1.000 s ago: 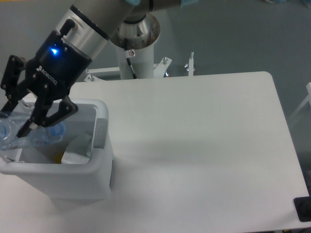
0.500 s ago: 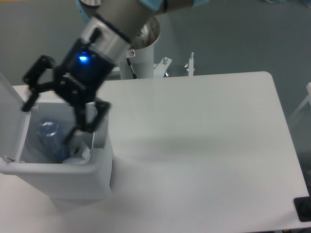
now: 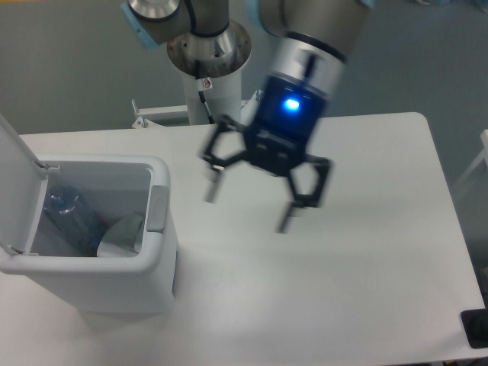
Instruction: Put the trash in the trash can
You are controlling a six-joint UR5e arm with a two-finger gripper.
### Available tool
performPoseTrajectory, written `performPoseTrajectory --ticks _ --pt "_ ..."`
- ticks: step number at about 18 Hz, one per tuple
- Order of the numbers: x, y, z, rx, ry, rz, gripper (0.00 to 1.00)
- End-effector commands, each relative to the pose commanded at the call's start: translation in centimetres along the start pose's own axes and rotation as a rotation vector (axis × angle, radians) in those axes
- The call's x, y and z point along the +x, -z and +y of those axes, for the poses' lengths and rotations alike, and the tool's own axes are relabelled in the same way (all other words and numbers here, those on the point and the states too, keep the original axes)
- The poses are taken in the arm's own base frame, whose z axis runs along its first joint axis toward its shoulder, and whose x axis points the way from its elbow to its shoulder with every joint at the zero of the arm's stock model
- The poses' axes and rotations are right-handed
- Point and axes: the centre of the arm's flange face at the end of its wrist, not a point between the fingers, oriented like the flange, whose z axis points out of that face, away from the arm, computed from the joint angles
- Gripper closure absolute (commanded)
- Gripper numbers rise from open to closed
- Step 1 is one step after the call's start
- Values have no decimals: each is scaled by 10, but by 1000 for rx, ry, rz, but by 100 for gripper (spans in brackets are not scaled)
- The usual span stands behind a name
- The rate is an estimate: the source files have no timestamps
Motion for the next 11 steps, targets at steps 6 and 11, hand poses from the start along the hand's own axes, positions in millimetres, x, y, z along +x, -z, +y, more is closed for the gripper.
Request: performPoseTrajectory --ticks 6,11 --pt "-35 -35 36 -203 -71 -128 0" --pt "-68 -62 91 -415 -234 -121 0"
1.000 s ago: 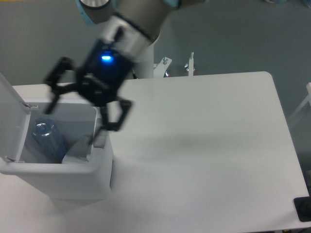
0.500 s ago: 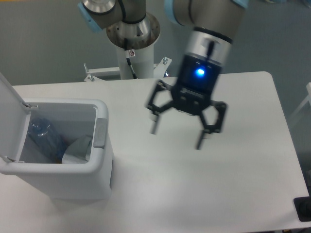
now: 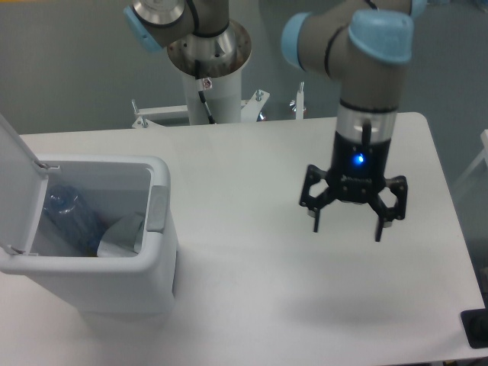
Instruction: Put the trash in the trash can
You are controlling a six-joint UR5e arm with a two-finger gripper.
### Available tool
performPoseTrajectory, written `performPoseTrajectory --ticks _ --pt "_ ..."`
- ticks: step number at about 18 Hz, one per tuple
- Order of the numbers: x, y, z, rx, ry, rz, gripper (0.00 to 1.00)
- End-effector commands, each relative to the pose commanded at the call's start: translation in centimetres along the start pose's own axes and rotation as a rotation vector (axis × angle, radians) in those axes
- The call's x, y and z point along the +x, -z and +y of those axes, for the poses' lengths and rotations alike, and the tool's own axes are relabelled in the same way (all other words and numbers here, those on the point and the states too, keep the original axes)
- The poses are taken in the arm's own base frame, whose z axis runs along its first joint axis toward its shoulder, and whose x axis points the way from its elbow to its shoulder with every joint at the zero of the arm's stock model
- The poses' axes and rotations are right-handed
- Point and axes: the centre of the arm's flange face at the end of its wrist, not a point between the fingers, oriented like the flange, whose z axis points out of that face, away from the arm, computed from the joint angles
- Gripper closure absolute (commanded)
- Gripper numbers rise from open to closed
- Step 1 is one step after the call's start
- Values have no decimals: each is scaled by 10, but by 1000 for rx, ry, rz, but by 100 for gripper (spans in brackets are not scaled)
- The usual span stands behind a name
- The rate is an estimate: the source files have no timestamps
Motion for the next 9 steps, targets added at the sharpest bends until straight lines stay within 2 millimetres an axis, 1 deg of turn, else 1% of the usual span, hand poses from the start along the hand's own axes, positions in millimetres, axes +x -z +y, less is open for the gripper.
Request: performPoseTrajectory --ticks 3,5,9 --pt "-13 -19 32 -63 -112 9 0" --pt "-3 -35 43 -101 -182 36 0" --pt "-3 -40 45 -138 -204 31 0"
